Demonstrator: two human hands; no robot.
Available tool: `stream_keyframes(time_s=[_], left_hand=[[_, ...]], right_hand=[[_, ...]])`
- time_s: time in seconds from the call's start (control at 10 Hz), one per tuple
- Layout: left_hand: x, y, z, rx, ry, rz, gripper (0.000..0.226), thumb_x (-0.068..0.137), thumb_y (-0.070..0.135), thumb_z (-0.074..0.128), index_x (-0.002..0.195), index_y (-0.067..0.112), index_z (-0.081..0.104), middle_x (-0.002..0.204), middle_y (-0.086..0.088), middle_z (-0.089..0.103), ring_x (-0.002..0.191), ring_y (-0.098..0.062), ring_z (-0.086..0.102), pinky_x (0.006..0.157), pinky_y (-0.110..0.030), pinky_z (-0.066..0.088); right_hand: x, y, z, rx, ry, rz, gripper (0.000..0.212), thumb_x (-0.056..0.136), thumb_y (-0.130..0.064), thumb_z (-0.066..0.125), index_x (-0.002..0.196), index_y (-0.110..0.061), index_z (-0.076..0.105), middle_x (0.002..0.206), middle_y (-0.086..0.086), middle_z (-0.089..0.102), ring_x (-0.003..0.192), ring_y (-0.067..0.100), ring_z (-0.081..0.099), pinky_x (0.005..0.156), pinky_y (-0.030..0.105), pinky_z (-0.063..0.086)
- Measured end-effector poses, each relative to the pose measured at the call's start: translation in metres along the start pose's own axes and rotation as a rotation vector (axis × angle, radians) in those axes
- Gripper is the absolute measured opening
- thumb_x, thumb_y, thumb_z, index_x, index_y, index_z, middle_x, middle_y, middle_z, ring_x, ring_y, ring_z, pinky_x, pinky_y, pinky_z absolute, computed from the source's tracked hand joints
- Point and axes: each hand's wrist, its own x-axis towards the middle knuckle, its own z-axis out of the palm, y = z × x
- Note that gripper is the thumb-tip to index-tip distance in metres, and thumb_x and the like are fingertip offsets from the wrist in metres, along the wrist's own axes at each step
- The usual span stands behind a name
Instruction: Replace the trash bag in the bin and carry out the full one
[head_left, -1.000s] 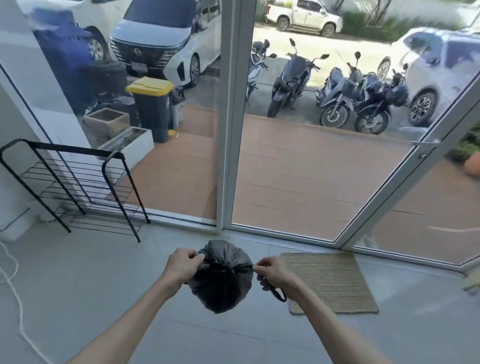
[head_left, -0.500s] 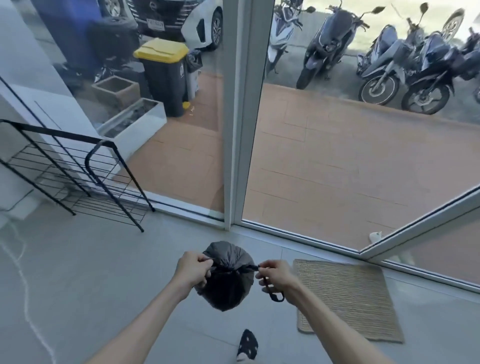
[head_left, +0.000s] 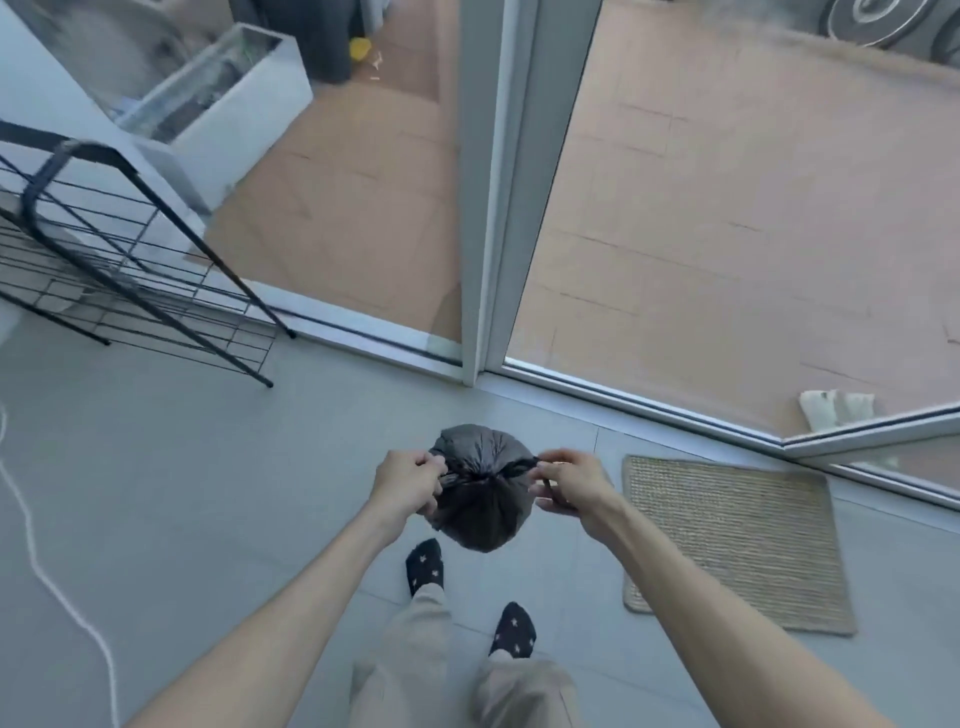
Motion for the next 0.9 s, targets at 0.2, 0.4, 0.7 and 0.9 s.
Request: stream_keyframes(time_s=[0.2,0.4,0.7,0.9], left_hand=[[0.113,-0.024,0.019,0.033,-0.023,-0.03,0.021,0.094,0.012,0.06,0.074,0.007,0.066,0.064,-0.01,0.061,0.04,-0.019,0.048,0.05,-0.029,0.051],[0.211,-0.034,0.04,-0.001,0.024,-0.027,0.023,0.093,0.015,0.061,0.072,0.009,0.065,0.065,-0.01,0.062,0.044,-0.019,0.051,0.053,-0.031,0.056],[0.313,-0.072,0.077,-0.066,0.018,-0.076,0.007,0.097,0.012,0.057,0.103,0.014,0.06,0.078,-0.01,0.064,0.052,-0.021,0.057,0.078,-0.041,0.06],[0.333,-0.088,0.083,-0.078,0.058,-0.07,0.016,0.093,0.007,0.059,0.083,0.021,0.059,0.087,-0.008,0.068,0.065,-0.024,0.067,0.078,-0.04,0.06]], right_hand=[[0.107,0.005,0.031,-0.017,0.019,0.021,0.022,0.096,0.002,0.053,0.117,0.0,0.058,0.082,0.016,0.066,0.054,0.019,0.06,0.053,0.03,0.056],[0.202,0.007,0.054,-0.023,0.032,-0.008,0.021,0.096,0.001,0.052,0.116,-0.005,0.057,0.08,0.011,0.065,0.056,0.017,0.061,0.06,0.032,0.059],[0.319,0.047,0.068,-0.034,0.053,-0.006,0.026,0.094,0.002,0.056,0.117,-0.01,0.058,0.088,0.01,0.064,0.069,0.021,0.064,0.064,0.033,0.061],[0.343,0.071,0.062,-0.043,0.076,-0.028,0.033,0.091,-0.007,0.065,0.123,-0.011,0.062,0.104,0.006,0.064,0.085,0.02,0.063,0.079,0.038,0.062]])
